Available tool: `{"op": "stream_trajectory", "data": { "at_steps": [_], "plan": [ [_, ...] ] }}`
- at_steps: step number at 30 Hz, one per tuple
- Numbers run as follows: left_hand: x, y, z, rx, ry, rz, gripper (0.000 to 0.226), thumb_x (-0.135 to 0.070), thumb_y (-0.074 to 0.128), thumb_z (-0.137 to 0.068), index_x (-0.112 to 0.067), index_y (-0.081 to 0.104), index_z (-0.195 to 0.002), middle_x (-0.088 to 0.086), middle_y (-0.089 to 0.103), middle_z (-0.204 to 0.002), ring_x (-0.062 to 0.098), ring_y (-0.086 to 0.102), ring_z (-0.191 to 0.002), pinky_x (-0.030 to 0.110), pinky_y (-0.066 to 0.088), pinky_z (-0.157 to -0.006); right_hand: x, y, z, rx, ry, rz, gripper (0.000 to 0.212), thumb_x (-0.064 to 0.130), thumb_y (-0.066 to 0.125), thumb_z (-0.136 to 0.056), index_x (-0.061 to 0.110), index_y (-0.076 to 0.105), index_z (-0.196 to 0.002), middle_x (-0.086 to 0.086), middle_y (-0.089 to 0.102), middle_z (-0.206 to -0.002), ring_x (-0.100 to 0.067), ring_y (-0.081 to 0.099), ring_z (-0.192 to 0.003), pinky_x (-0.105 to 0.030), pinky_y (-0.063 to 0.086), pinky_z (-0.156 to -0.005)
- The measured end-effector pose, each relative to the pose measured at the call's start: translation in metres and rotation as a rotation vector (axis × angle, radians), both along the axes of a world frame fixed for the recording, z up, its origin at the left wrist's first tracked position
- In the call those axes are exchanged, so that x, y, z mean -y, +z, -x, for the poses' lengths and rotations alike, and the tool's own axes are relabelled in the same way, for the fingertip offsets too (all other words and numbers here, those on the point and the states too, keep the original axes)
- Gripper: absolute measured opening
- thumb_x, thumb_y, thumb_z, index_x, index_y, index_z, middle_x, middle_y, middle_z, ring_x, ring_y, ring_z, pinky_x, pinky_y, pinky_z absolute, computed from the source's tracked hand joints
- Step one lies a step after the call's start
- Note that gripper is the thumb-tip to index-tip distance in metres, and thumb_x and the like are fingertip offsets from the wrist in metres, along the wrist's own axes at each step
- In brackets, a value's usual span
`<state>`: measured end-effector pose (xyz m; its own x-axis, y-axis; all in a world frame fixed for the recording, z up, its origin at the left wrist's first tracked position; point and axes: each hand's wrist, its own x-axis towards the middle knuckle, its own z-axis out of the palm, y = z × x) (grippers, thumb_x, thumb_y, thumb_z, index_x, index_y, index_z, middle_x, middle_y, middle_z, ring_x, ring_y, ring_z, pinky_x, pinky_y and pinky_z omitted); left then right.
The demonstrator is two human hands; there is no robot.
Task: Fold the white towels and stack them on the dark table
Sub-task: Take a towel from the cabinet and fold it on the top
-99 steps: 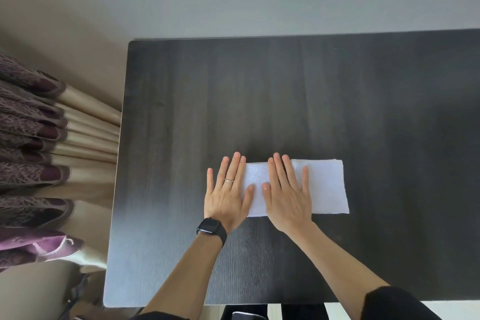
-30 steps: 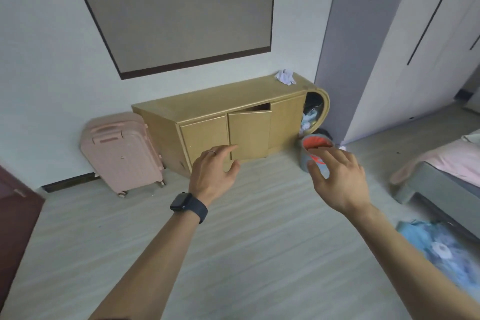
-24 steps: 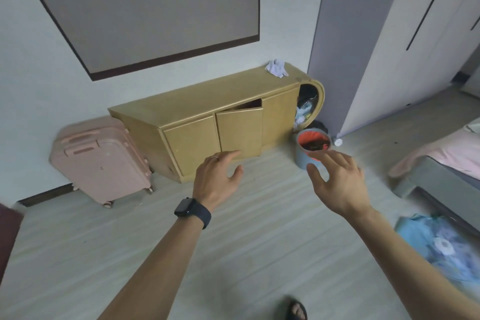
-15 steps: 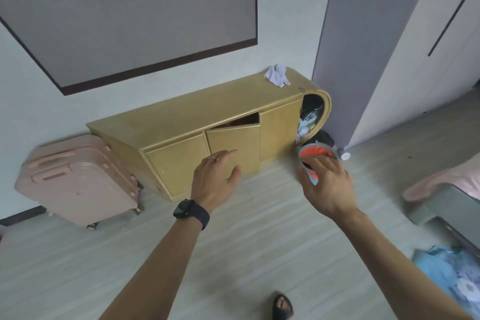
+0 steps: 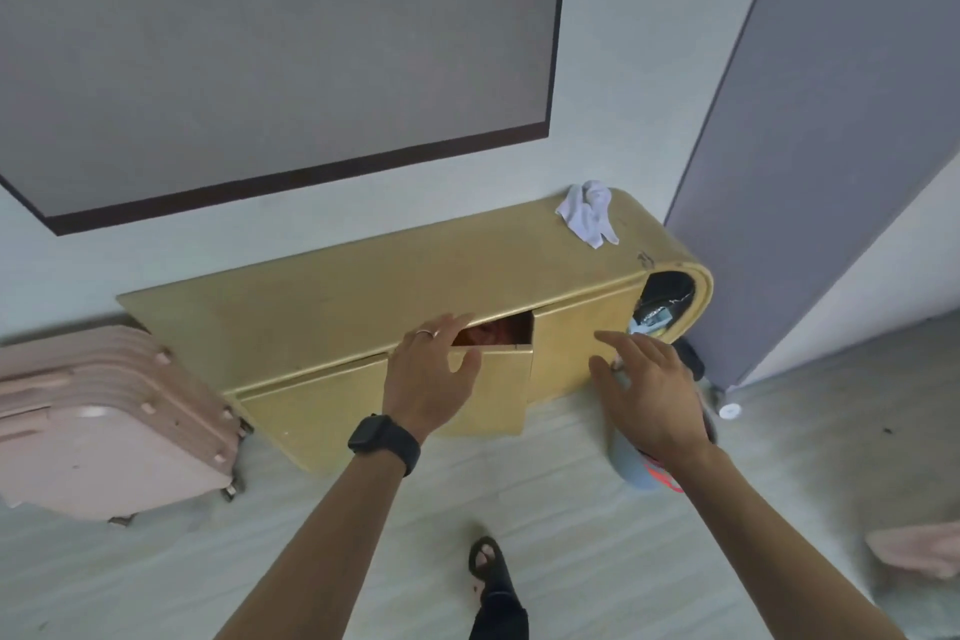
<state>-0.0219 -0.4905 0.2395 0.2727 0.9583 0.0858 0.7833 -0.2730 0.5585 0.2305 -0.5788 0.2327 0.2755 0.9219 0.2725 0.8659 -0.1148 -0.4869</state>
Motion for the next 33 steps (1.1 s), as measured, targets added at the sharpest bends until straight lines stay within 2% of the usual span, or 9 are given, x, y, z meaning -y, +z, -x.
{"op": "stream_trajectory", "data": {
  "at_steps": [5,13,18,25,30,33],
  "plan": [
    [-0.112,-0.012,-0.028,-0.023,-0.006,0.039,0.050,-0.046,0.047,-0.096,-0.043,0.039,-0.145,-0.008,0.045,-0.150,0.016,0.035,-0.139,0.041,0.030,-0.115,-0.106,-0.011,-0.022,-0.022,-0.035,0.113,0.036,0.040,0.058,-0.095,0.030,0.062,-0.129,0.006,0.063,-0.129,-0.022,0.049,-0.128,-0.045,0.040,-0.106],
    [-0.242,-0.047,-0.089,-0.100,-0.043,0.161,0.050,-0.047,0.046,-0.097,-0.043,0.039,-0.146,-0.007,0.043,-0.151,0.016,0.034,-0.141,0.037,0.027,-0.115,-0.227,-0.040,-0.073,-0.094,-0.084,0.259,0.039,0.040,0.059,-0.094,0.030,0.060,-0.132,0.005,0.061,-0.132,-0.020,0.045,-0.132,-0.045,0.040,-0.108],
    [-0.308,-0.089,-0.137,-0.141,-0.027,0.238,0.049,-0.047,0.046,-0.097,-0.043,0.038,-0.145,-0.007,0.040,-0.153,0.016,0.033,-0.141,0.036,0.027,-0.114,-0.309,-0.078,-0.126,-0.075,-0.055,0.432,0.045,0.043,0.053,-0.096,0.030,0.052,-0.139,0.005,0.056,-0.138,-0.019,0.041,-0.135,-0.039,0.036,-0.108],
    [-0.389,-0.139,-0.202,-0.248,0.038,0.398,0.053,-0.043,0.041,-0.098,-0.039,0.030,-0.150,-0.003,0.026,-0.161,0.019,0.018,-0.148,0.037,0.017,-0.119,-0.428,-0.135,-0.208,-0.080,-0.033,0.639,0.046,0.044,0.050,-0.096,0.028,0.048,-0.139,0.004,0.055,-0.138,-0.023,0.043,-0.130,-0.041,0.042,-0.100],
    [-0.436,-0.182,-0.228,-0.329,0.096,0.488,0.053,-0.042,0.040,-0.098,-0.041,0.026,-0.150,-0.003,0.018,-0.164,0.022,0.012,-0.151,0.044,0.012,-0.122,-0.507,-0.178,-0.240,0.031,0.008,0.773,0.048,0.044,0.046,-0.098,0.024,0.044,-0.142,-0.002,0.054,-0.139,-0.028,0.045,-0.128,-0.044,0.043,-0.098],
    [-0.452,-0.213,-0.239,-0.377,0.090,0.540,0.057,-0.044,0.039,-0.098,-0.041,0.021,-0.152,-0.003,0.014,-0.165,0.023,0.011,-0.151,0.046,0.011,-0.122,-0.536,-0.209,-0.253,0.055,0.016,0.771,0.047,0.043,0.048,-0.098,0.021,0.046,-0.141,-0.006,0.052,-0.140,-0.031,0.047,-0.125,-0.045,0.045,-0.098]
  ]
}}
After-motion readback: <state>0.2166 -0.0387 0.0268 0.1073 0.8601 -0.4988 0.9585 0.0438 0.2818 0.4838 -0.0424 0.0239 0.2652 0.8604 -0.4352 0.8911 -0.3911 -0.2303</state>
